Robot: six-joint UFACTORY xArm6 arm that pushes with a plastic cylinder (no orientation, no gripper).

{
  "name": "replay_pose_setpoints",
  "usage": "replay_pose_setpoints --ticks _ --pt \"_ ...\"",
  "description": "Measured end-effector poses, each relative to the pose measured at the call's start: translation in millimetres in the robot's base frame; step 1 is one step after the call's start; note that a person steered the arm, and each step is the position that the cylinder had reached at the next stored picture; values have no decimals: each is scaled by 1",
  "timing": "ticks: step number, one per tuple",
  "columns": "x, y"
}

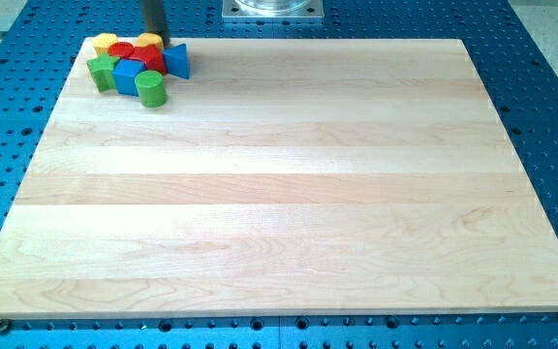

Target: Separate the red star from the other blocks

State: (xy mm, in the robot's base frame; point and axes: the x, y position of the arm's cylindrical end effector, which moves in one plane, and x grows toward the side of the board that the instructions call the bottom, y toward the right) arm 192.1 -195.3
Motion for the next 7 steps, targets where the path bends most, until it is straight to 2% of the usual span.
replay_pose_setpoints --ticks 1,5,6,7 --pt "0 -24" --pt "32 -22" --pt "60 -16" --pt "77 33"
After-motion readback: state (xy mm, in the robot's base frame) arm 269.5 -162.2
